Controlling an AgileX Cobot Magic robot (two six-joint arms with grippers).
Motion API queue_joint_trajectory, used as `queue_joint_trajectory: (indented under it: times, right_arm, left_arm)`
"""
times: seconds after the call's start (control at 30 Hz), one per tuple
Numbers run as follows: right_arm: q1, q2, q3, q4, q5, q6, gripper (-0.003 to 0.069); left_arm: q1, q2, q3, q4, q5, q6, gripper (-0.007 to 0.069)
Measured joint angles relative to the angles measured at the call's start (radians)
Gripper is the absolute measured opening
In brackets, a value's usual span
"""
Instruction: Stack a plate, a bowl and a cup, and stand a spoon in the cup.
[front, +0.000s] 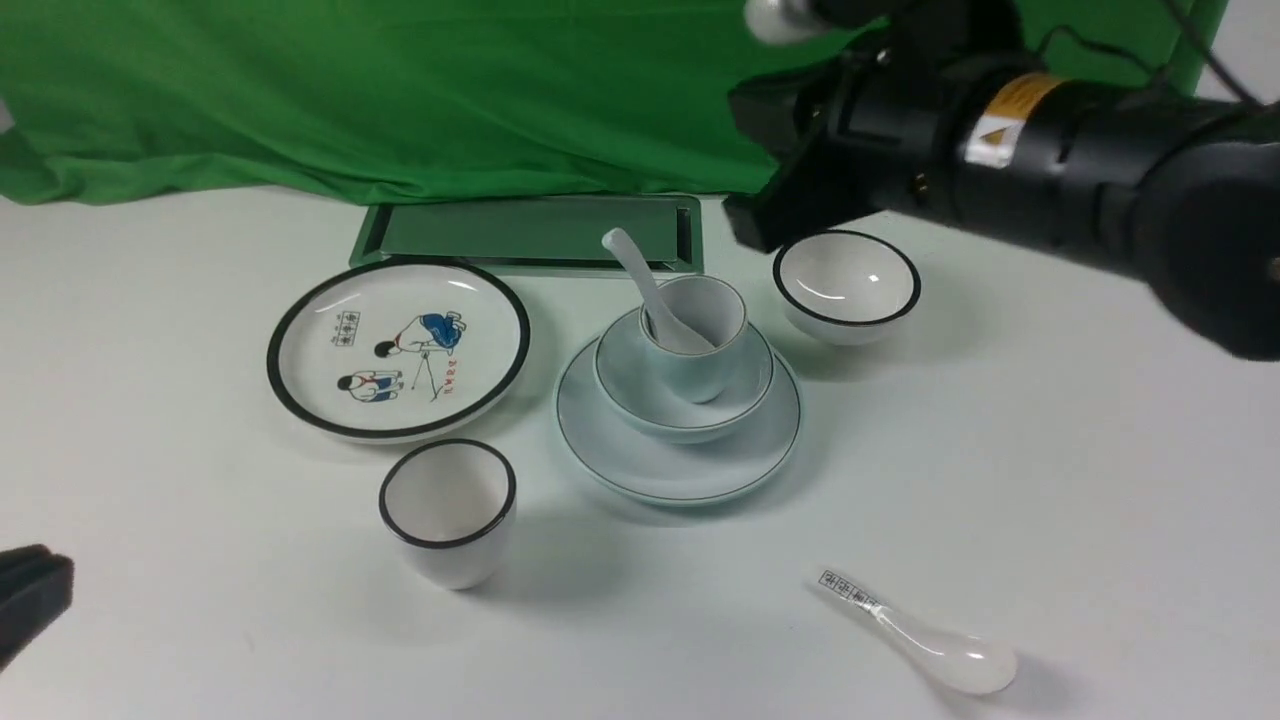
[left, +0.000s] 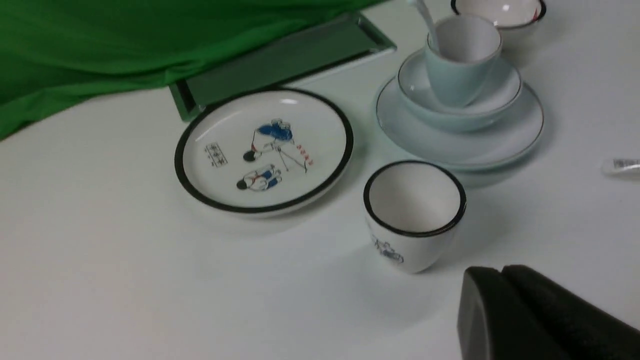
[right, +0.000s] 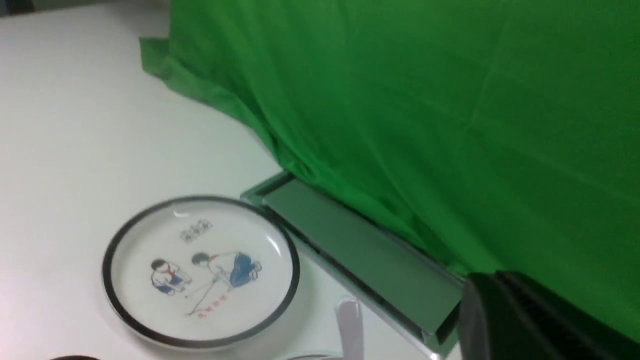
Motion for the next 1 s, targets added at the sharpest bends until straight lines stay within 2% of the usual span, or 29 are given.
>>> queue_joint_trajectory:
  times: [0.13, 0.47, 0.73, 1.0]
  right_arm:
    - [0.000, -0.169, 0.110, 0.000, 0.010, -0.011, 0.0010]
    - [0.000, -0.550, 0.406, 0.000, -0.008, -0.018, 0.0015]
    - [0.000, -0.675, 0.430, 0.000, 0.031, -0.019, 0.0028]
    - [0.000, -0.684, 0.432, 0.000, 0.064, -0.019, 0.0048]
  left_arm:
    - [0.000, -0.089, 0.069, 0.000, -0.096, -0.011, -0.0036]
    - [0.000, -0.107, 0.082, 0.000, -0.104, -0.014, -0.0036]
    - [0.000, -0.107, 0.083, 0.000, -0.106, -0.009, -0.0036]
    - [0.000, -0.107, 0.083, 0.000, -0.108, -0.009, -0.0036]
